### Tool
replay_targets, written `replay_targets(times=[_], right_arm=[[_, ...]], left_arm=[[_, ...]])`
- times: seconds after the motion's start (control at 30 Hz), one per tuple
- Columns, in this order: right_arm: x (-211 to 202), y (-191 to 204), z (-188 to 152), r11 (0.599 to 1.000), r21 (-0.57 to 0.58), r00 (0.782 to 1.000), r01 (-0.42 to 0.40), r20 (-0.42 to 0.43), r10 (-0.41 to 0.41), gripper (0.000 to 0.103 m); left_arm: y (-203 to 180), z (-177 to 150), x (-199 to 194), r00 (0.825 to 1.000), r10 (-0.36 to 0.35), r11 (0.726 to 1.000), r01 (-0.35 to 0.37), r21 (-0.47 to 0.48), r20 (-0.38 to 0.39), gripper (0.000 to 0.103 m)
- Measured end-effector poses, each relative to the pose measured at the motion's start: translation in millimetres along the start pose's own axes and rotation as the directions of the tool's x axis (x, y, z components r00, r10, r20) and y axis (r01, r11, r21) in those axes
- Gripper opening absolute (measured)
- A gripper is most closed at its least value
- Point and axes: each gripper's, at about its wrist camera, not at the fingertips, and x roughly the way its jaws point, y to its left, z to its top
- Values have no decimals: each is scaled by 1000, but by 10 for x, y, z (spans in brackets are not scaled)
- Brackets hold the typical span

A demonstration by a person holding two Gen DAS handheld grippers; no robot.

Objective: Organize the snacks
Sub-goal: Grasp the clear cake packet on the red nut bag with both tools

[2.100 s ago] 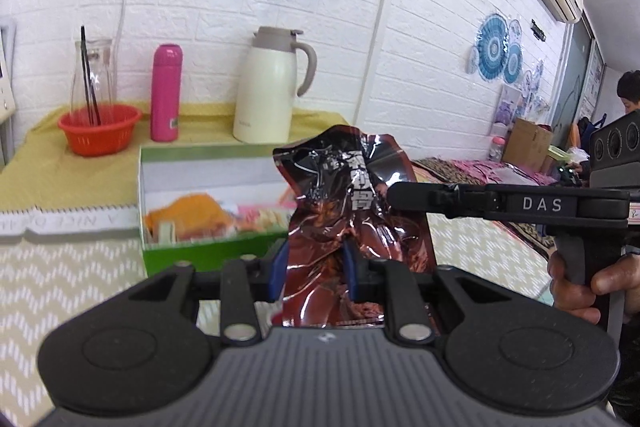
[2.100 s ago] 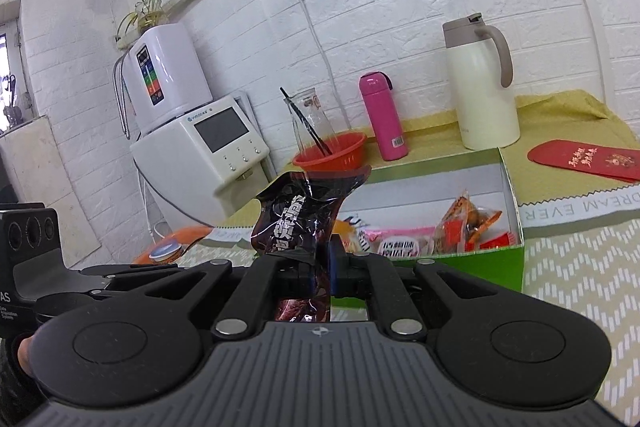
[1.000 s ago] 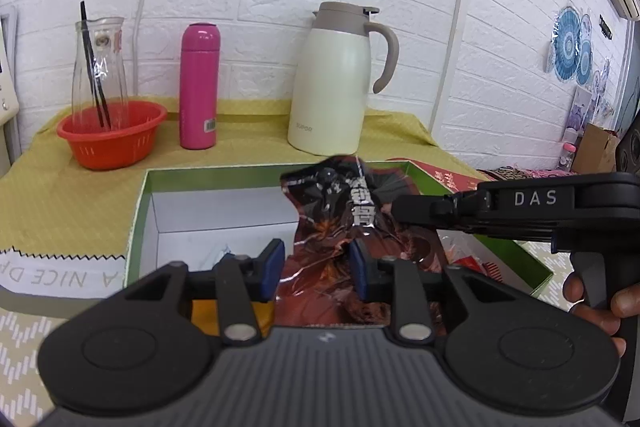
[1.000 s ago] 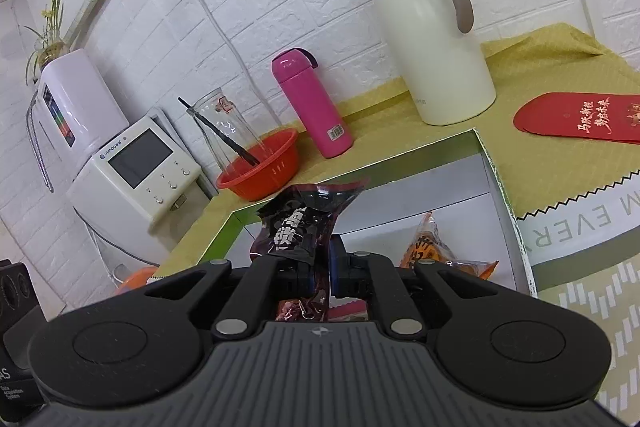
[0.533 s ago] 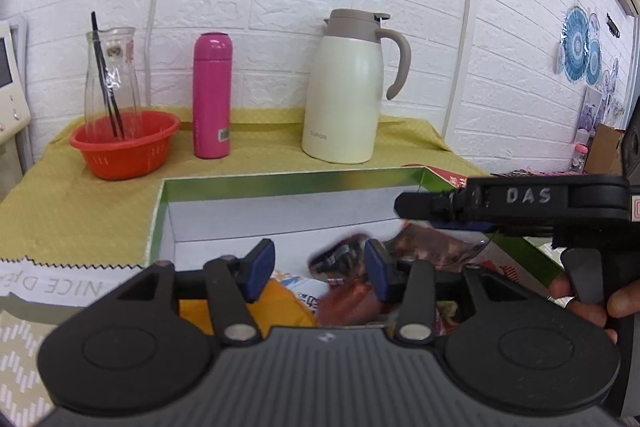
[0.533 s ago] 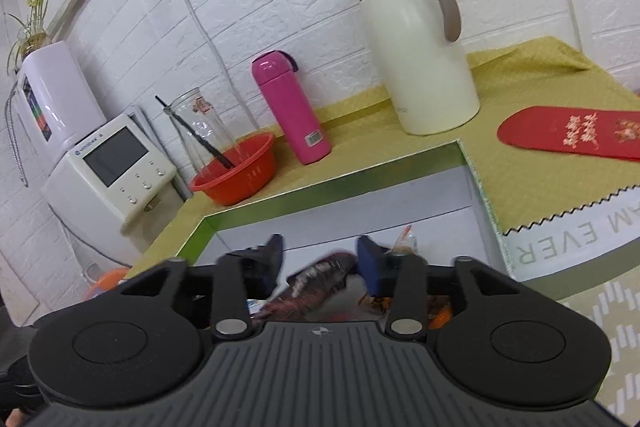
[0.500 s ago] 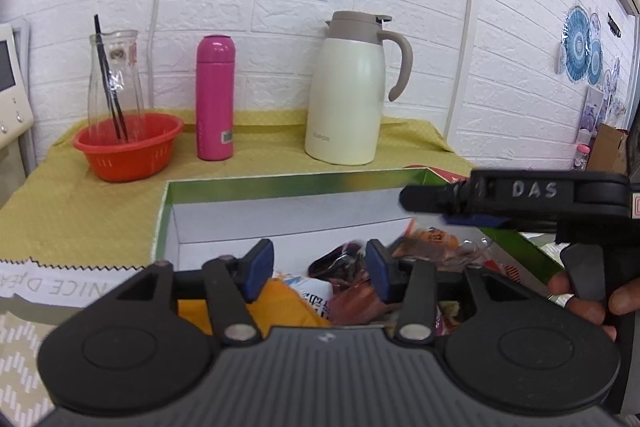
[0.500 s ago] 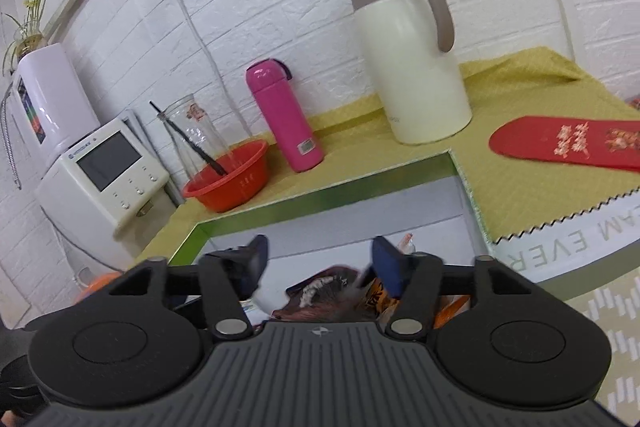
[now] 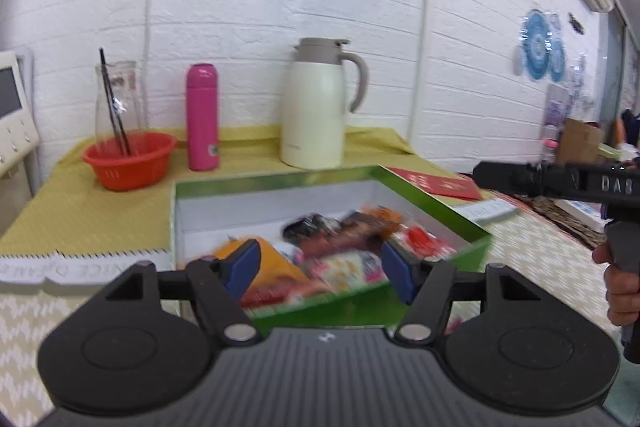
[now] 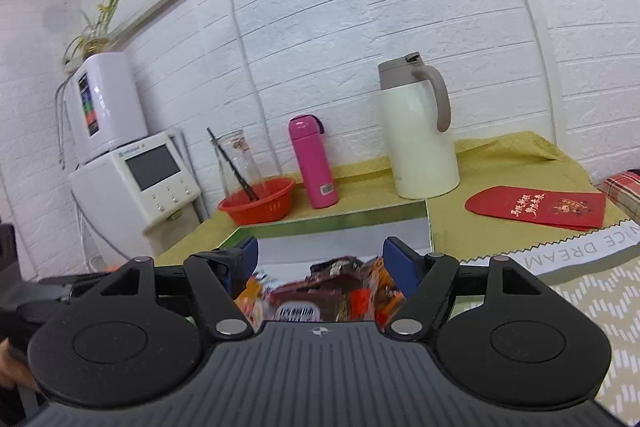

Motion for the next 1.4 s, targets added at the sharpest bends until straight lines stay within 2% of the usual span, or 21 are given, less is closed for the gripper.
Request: replay_targets(times=[0.13,0.23,0.37,0.4,0.47,0.53,0.6,0.7,0.93,1.0,1.13,1.2,1.23,1.27,1.4], right_arm=[[-235,5,-206,998,-22,995,-53,-87,51,103],[-295,-15,-312,997,-24,985,-71,-158,67,103],[-292,-24,-449,995,14,970,-103,-221,104,103],[-274,-24,-484,993,41,963,-109,-244,116,100],[-222,-56,-547,985,124,947,-117,-284,148,82],[-181,-116,-623,970,214,933,-116,-311,180,77],[-161,-159,-686,959,271,932,-81,-321,169,77],[-189,-167,-723,965,261,938,-40,-323,126,77],[-160,-135,-755,968,242,928,-66,-341,148,77],[-133,-166,-769,963,263,922,-58,-355,153,85],[-120,-224,-760,945,321,921,-57,-348,174,90],[-116,-237,-759,940,335,922,-61,-343,182,81],[-117,-231,-759,940,334,922,-64,-342,184,64],[-118,-212,-761,942,328,921,-72,-341,190,58],[-123,-47,-752,967,235,920,-96,-351,176,52]], left_arm=[[-110,-224,-176,993,-107,994,107,-10,-56,66],[-170,-377,-244,973,-206,978,202,-45,-106,66],[-259,-498,-216,945,-283,959,276,-63,-162,66],[-282,-510,-194,941,-291,957,285,-60,-172,66],[-318,-530,-149,936,-299,954,293,-61,-187,66],[-319,-547,-79,928,-305,952,296,-76,-212,66],[-294,-568,-6,927,-295,955,279,-97,-233,66],[-253,-581,64,920,-305,951,278,-135,-247,66],[-232,-583,204,901,-349,933,309,-184,-259,66],[-210,-562,229,896,-360,928,315,-200,-260,66],[-181,-558,236,890,-372,920,316,-230,-264,67],[-202,-555,231,893,-362,926,310,-218,-267,67],[-216,-556,229,895,-356,928,306,-212,-268,67],[-220,-559,231,896,-357,928,307,-213,-265,67],[-202,-578,223,894,-373,918,318,-237,-247,67]])
